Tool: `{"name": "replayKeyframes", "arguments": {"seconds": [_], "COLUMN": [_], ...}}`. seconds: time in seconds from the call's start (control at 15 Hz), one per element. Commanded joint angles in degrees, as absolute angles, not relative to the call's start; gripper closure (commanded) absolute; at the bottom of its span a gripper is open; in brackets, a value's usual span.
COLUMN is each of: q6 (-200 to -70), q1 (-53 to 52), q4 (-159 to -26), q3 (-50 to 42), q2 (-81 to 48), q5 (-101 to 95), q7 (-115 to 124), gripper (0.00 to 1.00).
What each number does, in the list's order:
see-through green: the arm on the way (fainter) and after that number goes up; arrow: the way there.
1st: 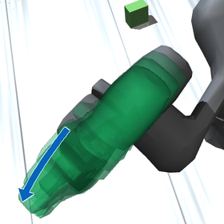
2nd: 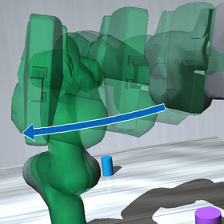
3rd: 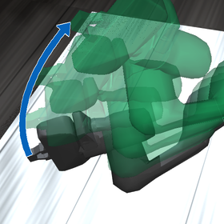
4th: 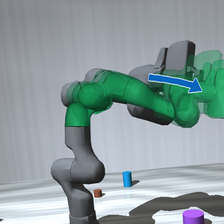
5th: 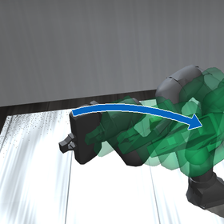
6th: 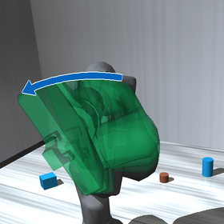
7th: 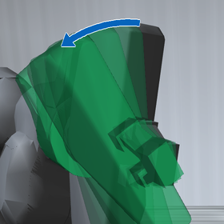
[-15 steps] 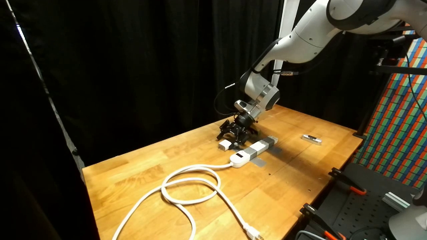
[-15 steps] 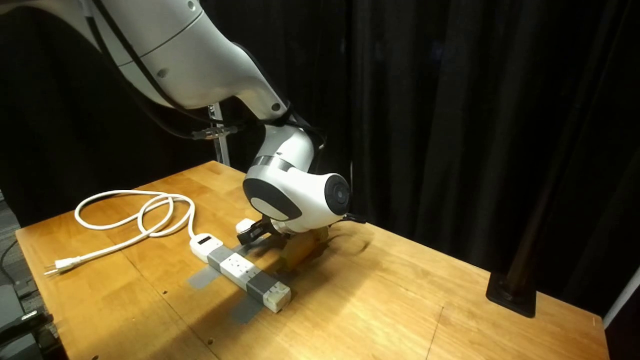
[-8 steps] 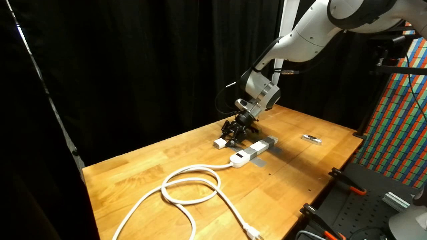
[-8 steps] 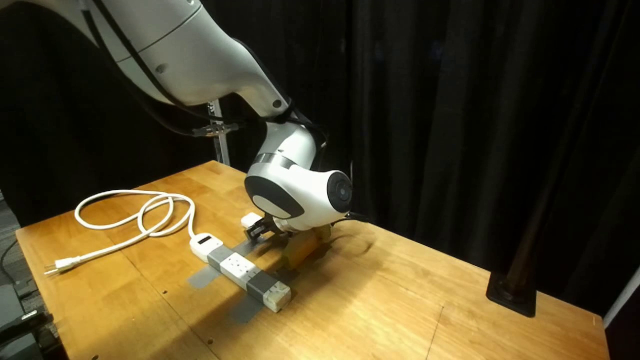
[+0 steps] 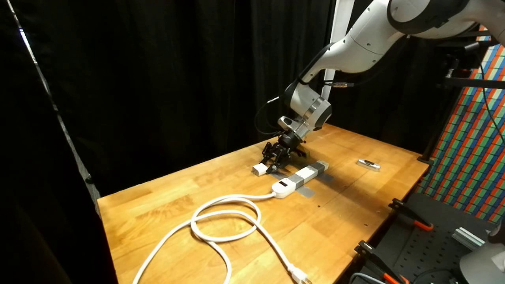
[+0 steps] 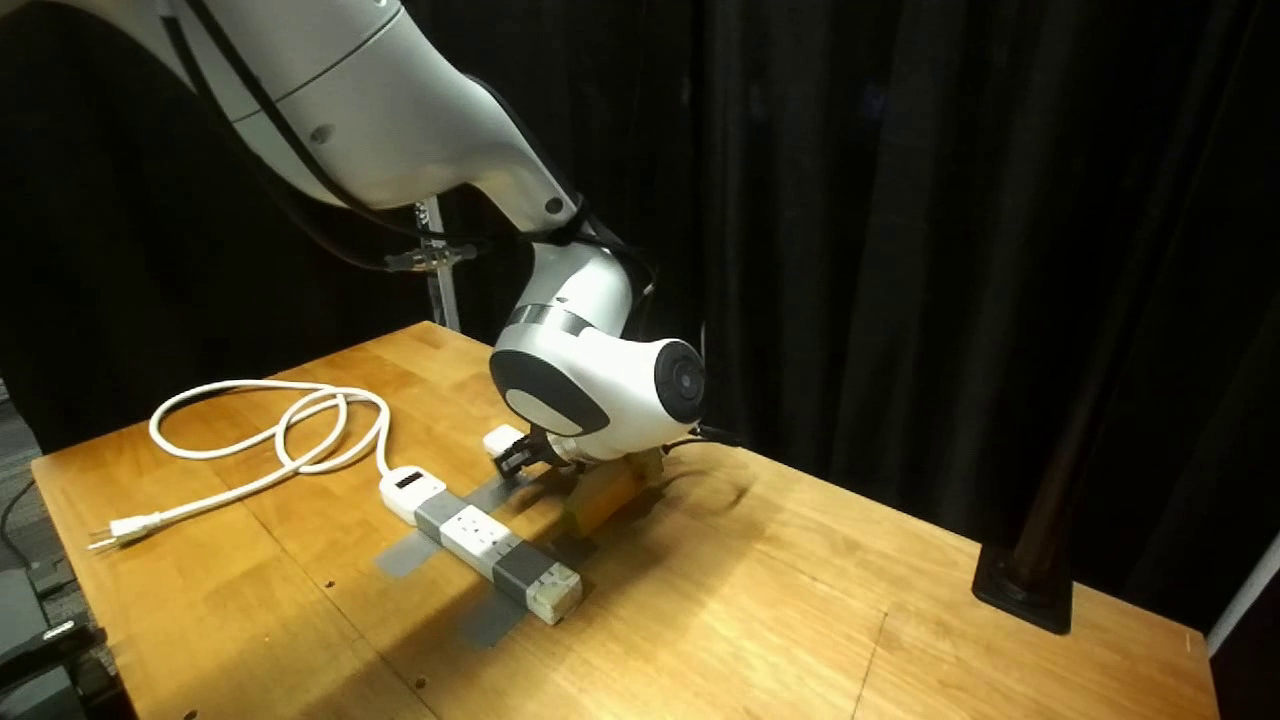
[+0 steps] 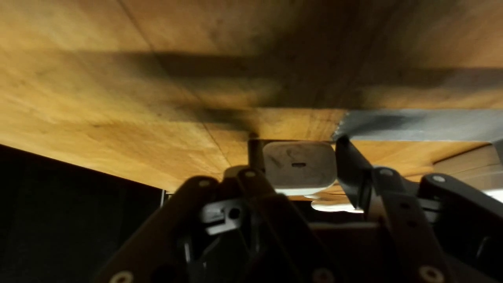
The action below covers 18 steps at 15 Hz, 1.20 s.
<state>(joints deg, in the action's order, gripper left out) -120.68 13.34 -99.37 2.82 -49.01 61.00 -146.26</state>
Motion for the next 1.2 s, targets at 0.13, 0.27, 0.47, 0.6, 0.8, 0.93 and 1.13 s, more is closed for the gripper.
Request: {"name": "replayKeyframes", "arguments": {"seconds": [0.13,0.27,0.47,0.6,0.8,0.93,1.13], "q6": [-122.83,-123.25,-124.29,-125.43,-131.69,-137.48,-146.83], "q1": [12.03,12.06,11.68,10.97,9.31,8.09,6.71], "q4": [-99.14,-99.27,-100.06,-100.76,-103.07,-106.04,-111.33], "q3": [1.61,1.58,1.35,0.70,-0.29,-0.94,-1.06], "q2": [-46.91,-45.63,-43.38,-41.55,-38.15,-34.86,-29.41], "q5": [60.95,60.84,60.34,59.35,57.12,54.28,50.07], "q7": [-144.11,-143.49,-143.27,-143.04,-144.25,-144.23,-143.23], "gripper": [0.77,0.77,0.77,0.77,0.77,0.77,0.77]}}
